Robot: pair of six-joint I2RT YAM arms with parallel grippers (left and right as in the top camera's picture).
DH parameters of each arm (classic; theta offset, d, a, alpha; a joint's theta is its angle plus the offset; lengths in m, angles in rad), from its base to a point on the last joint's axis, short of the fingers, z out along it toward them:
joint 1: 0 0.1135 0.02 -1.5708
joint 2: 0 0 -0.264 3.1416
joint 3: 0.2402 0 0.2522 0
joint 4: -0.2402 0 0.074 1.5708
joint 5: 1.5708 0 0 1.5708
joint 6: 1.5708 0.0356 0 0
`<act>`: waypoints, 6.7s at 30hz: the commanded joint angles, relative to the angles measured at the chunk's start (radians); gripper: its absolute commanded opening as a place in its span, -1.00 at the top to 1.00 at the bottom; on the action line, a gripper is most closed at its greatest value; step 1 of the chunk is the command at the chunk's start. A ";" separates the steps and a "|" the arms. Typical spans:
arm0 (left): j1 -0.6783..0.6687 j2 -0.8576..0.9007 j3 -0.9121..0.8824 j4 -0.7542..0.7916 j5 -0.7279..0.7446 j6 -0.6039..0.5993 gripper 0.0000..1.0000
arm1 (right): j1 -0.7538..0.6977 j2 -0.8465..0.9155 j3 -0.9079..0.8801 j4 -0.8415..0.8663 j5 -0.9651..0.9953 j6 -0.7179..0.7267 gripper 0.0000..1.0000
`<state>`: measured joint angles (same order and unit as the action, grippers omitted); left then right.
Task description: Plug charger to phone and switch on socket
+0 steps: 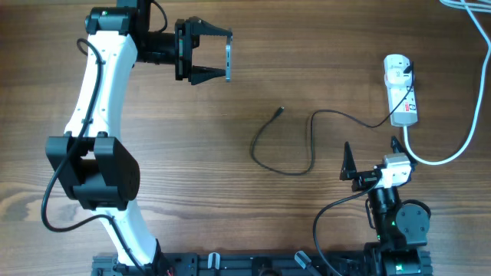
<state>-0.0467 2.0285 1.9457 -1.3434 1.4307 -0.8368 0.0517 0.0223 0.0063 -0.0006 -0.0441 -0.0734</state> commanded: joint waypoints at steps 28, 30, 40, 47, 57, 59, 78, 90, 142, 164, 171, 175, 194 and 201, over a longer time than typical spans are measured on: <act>0.001 -0.039 0.003 0.000 0.069 -0.009 -0.47 | 0.003 -0.006 -0.001 0.003 0.010 -0.005 -1.00; 0.001 -0.039 0.003 0.000 0.069 -0.010 -0.46 | 0.003 -0.006 -0.001 0.003 0.010 -0.005 -1.00; 0.001 -0.039 0.003 0.000 0.082 -0.009 -0.46 | 0.003 -0.006 -0.001 0.003 0.010 -0.005 -1.00; 0.001 -0.039 0.003 0.000 0.103 -0.009 -0.46 | 0.003 -0.006 -0.001 0.003 0.010 -0.005 -1.00; 0.001 -0.039 0.003 0.000 0.103 -0.009 -0.45 | 0.003 -0.006 -0.001 0.003 0.010 -0.005 -1.00; 0.001 -0.039 0.003 0.000 0.103 -0.009 -0.45 | 0.003 -0.006 -0.001 0.003 0.010 -0.005 -1.00; 0.001 -0.039 0.003 0.000 0.103 -0.009 -0.44 | 0.003 -0.006 -0.001 0.003 0.010 -0.005 -0.99; 0.001 -0.039 0.003 0.000 0.103 -0.009 -0.44 | 0.003 -0.006 -0.001 0.003 0.010 -0.005 -1.00; 0.001 -0.039 0.003 0.000 0.106 -0.009 -0.44 | 0.003 -0.006 -0.001 0.003 0.010 -0.005 -1.00; 0.001 -0.039 0.003 0.000 0.106 -0.009 -0.44 | 0.003 -0.006 -0.001 0.003 0.010 -0.005 -1.00; 0.001 -0.039 0.003 0.000 0.106 -0.009 -0.44 | 0.003 -0.006 -0.001 0.003 0.010 -0.005 -1.00; 0.001 -0.039 0.003 0.000 0.106 -0.009 -0.44 | 0.003 -0.006 -0.001 0.003 0.010 -0.005 -1.00; 0.001 -0.039 0.003 0.000 0.106 -0.009 -0.44 | 0.003 -0.006 -0.001 0.003 0.010 -0.005 -1.00; 0.001 -0.039 0.003 0.000 0.106 -0.009 -0.44 | 0.003 -0.006 -0.001 0.003 0.010 -0.005 -1.00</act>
<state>-0.0467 2.0285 1.9457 -1.3434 1.4761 -0.8368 0.0517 0.0219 0.0063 -0.0006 -0.0441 -0.0734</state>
